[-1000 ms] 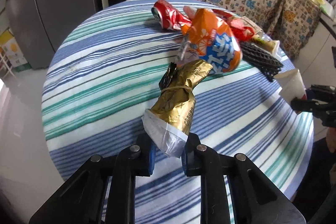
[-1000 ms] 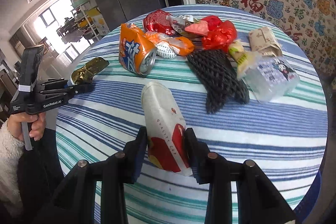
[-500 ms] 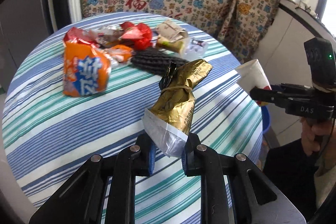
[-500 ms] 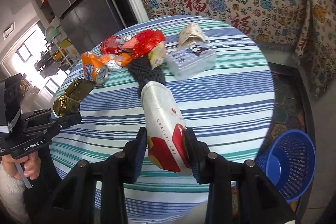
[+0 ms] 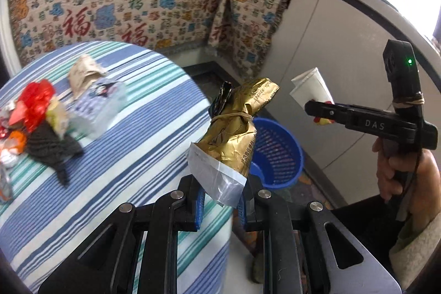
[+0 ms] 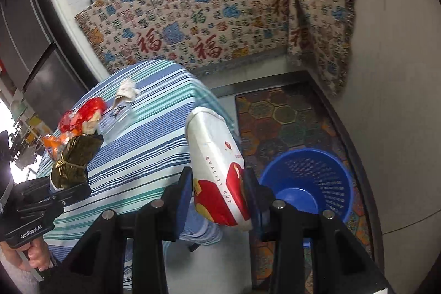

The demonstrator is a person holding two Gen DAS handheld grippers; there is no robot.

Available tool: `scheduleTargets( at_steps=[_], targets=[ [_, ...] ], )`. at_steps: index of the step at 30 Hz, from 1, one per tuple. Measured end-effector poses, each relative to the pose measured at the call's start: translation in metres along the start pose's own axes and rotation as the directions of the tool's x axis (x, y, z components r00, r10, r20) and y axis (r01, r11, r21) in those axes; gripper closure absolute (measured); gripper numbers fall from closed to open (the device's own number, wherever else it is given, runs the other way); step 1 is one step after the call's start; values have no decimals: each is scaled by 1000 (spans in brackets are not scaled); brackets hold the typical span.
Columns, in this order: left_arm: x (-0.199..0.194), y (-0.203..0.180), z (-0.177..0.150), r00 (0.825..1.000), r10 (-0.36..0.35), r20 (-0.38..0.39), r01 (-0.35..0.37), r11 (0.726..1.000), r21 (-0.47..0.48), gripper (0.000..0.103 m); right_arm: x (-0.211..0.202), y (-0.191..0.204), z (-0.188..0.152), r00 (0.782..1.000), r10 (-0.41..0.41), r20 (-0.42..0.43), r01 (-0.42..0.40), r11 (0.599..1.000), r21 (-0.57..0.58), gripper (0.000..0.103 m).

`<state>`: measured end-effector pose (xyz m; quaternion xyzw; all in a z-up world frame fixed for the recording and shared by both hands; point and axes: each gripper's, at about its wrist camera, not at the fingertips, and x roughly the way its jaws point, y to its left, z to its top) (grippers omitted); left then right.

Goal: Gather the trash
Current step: 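Carry both items to the blue wastebasket and open both tools to drop them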

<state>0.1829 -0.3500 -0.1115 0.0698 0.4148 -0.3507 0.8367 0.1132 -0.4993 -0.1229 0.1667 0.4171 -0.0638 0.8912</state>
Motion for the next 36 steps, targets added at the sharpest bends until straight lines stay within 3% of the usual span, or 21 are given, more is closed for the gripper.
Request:
scheduleTargets(
  at_steps=[6, 12, 31, 35, 36],
  targets=[
    [54, -46, 23, 995, -90, -39, 91, 995, 25, 85, 3, -74, 11, 997, -75, -21, 77, 992, 103, 65],
    [106, -78, 35, 991, -110, -72, 114, 993, 42, 85, 18, -129, 6, 994, -106, -25, 108, 974, 197, 65],
    [206, -108, 39, 984, -98, -151, 109, 992, 70, 84, 65, -199, -2, 990, -89, -111, 118, 950, 290, 62],
    [219, -113, 37, 984, -97, -152, 111, 990, 86, 80, 69, -209, -3, 990, -90, -111, 122, 938, 326, 45],
    [224, -114, 37, 984, -98, -149, 112, 989, 92, 67, 69, -210, -3, 990, -89, -105, 119, 935, 335, 43]
  ],
)
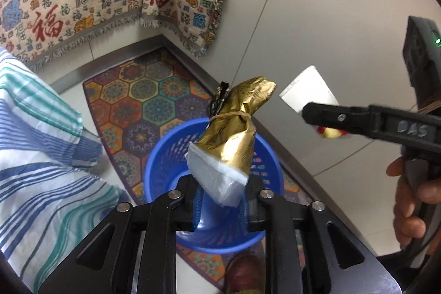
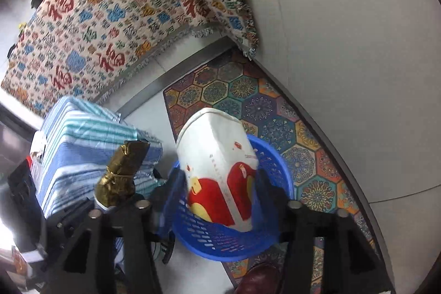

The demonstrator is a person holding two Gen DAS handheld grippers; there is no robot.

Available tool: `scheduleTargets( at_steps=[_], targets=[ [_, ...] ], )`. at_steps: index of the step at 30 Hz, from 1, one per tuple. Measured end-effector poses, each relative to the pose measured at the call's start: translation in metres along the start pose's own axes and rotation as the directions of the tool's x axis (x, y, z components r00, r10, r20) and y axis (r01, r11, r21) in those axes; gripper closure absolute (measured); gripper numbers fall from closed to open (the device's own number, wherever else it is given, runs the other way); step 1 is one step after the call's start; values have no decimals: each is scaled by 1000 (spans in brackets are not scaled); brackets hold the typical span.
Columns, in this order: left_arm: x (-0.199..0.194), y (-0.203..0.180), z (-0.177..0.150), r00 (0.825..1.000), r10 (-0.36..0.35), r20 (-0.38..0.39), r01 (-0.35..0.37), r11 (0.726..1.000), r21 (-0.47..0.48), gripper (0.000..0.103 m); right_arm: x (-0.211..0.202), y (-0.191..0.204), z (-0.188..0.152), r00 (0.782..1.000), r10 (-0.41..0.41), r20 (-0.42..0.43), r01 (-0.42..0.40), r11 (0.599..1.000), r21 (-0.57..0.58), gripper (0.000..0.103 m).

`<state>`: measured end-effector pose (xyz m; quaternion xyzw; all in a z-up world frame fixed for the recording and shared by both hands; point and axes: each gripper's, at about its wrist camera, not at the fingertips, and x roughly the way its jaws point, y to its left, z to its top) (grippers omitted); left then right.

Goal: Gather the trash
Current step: 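Carry both items to the blue wastebasket and open both tools to drop them, then return both tools to the table above the remaining trash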

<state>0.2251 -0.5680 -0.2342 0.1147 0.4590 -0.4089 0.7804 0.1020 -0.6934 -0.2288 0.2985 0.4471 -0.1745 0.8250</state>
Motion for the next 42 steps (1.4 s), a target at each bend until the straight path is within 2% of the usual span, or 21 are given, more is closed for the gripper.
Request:
scheduleTargets(
  at_steps=[1, 3, 7, 11, 18, 22, 25, 28, 32, 37, 39, 42],
  targets=[
    [5, -1, 0, 1000, 4, 2, -4, 1000, 1, 46, 1, -1, 1, 1000, 5, 2, -5, 1000, 5, 43],
    [10, -1, 0, 1000, 4, 25, -4, 1000, 0, 33, 1, -2, 2, 1000, 6, 6, -6, 1000, 11, 43],
    [15, 3, 2, 1000, -5, 21, 5, 1000, -22, 33, -2, -1, 5, 1000, 10, 20, -10, 1000, 13, 43],
    [-10, 9, 2, 998, -13, 68, 16, 999, -52, 33, -16, 9, 8, 997, -15, 81, 17, 1000, -24, 43],
    [-116, 30, -19, 983, -17, 181, 31, 997, -74, 22, -51, 71, 5, 971, -19, 239, 67, 979, -194, 43],
    [-176, 55, -48, 976, 43, 212, -29, 997, -68, 17, -72, 126, -8, 951, 44, 307, 58, 947, -315, 42],
    [-211, 83, -76, 972, 124, 200, -108, 990, -88, 16, -80, 172, -27, 937, 110, 333, 40, 910, -412, 39],
    [-240, 120, -109, 960, 218, 173, -194, 970, -145, 16, -78, 218, -49, 937, 181, 299, -16, 877, -480, 39],
    [-269, 173, -153, 935, 332, 124, -295, 923, -247, 16, -62, 279, -87, 947, 267, 178, -120, 811, -573, 39],
    [-291, 231, -191, 883, 465, 69, -424, 851, -309, 16, -31, 343, -148, 963, 270, 20, -178, 685, -706, 39],
    [-297, 254, -205, 868, 495, 44, -450, 820, -352, 16, -19, 362, -165, 966, 257, -18, -185, 645, -742, 39],
    [-302, 279, -218, 855, 518, 18, -468, 787, -402, 16, 0, 383, -183, 972, 223, -74, -197, 601, -775, 39]
  ],
)
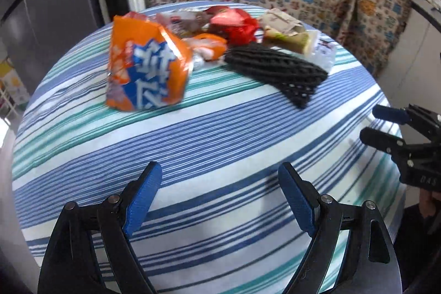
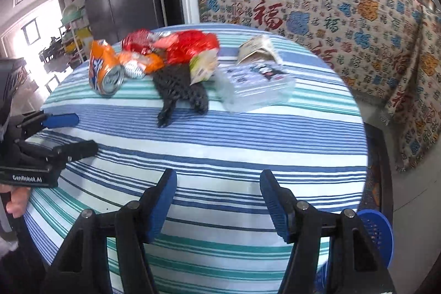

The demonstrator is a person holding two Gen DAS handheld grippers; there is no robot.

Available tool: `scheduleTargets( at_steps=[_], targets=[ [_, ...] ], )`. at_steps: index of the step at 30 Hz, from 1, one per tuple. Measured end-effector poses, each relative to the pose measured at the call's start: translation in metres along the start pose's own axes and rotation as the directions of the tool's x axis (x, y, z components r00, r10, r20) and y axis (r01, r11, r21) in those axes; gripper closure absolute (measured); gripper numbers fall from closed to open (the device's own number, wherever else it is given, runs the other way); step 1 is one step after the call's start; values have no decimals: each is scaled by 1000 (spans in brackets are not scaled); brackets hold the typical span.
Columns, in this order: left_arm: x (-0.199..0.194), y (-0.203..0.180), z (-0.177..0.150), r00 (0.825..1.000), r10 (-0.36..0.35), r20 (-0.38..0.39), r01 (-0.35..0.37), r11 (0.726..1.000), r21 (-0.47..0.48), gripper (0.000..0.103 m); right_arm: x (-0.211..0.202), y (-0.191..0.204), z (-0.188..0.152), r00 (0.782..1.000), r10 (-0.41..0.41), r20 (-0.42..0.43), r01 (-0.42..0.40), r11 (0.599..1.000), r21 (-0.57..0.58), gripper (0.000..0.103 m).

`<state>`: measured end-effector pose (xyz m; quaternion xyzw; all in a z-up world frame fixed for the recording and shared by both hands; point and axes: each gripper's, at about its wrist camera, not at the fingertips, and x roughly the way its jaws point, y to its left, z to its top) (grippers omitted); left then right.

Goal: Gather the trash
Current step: 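Return both tools to the table above the remaining trash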

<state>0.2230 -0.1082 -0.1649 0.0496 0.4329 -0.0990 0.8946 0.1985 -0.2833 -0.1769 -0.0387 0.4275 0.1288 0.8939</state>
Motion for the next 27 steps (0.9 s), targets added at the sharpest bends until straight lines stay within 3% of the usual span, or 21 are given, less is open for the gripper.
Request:
scheduleTargets(
  at_steps=[10, 27],
  targets=[
    [11, 21, 2, 998, 66, -22, -67, 998, -17, 0, 24, 35, 9, 1000, -7, -4, 7, 999, -51, 34],
    [7, 23, -3, 997, 68, -20, -69, 997, -23, 0, 24, 40, 13, 1000, -25, 5, 25, 997, -77, 34]
  ],
)
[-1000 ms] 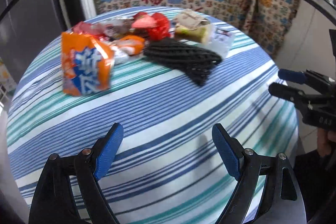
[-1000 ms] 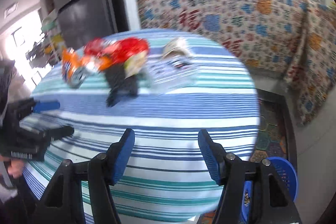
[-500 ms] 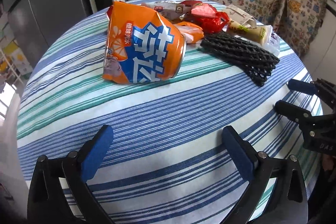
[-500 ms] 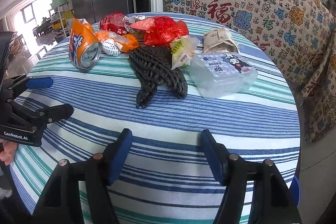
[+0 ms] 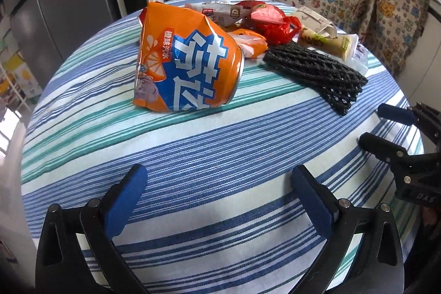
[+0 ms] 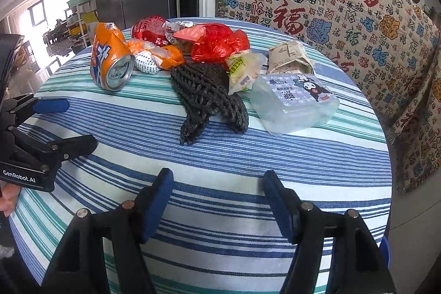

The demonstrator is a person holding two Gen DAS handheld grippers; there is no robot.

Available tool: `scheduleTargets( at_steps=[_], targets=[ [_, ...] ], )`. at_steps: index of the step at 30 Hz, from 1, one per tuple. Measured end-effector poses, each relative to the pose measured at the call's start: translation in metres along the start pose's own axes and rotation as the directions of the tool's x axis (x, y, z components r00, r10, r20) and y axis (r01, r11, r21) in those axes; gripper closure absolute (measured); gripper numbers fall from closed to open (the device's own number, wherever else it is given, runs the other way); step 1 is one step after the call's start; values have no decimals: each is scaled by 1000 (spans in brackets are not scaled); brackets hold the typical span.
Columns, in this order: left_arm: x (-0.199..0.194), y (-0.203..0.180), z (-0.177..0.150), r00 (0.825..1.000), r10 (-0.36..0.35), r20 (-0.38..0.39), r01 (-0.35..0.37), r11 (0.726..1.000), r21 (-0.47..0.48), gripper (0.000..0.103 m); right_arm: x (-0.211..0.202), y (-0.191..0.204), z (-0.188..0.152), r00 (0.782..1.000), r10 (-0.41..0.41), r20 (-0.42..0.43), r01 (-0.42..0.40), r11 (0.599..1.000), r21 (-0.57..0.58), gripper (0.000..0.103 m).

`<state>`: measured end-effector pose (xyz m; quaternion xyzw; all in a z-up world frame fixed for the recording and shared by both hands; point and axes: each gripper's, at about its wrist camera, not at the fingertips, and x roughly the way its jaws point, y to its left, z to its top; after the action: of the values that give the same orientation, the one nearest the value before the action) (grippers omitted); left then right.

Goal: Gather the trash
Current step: 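Return both tools to the table above the remaining trash, then grasp the orange snack bag with the left tool while the right tool grasps the black foam net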

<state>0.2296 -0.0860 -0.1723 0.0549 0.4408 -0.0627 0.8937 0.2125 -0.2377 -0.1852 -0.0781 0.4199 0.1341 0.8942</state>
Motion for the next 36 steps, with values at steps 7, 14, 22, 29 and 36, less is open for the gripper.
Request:
scheduleTargets(
  at_steps=[7, 14, 22, 29, 36],
  targets=[
    [-1, -1, 0, 1000, 3, 0, -3, 1000, -3, 0, 0, -1, 1, 1000, 3, -1, -3, 1000, 1, 34],
    [-1, -2, 0, 1000, 5, 0, -5, 1000, -5, 0, 0, 0, 1, 1000, 1, 0, -1, 1000, 0, 34],
    [-3, 7, 1, 999, -37, -1, 37, 999, 6, 0, 2, -2, 3, 1000, 17, -5, -17, 1000, 15, 34],
    [-2, 32, 9, 996, -90, 9, 90, 996, -23, 0, 2, -2, 3, 1000, 18, -5, -18, 1000, 16, 34],
    [-8, 40, 37, 986, -148, 73, 153, 986, -66, 1, 2, -2, 3, 1000, 20, -5, -20, 1000, 17, 34]
  ],
)
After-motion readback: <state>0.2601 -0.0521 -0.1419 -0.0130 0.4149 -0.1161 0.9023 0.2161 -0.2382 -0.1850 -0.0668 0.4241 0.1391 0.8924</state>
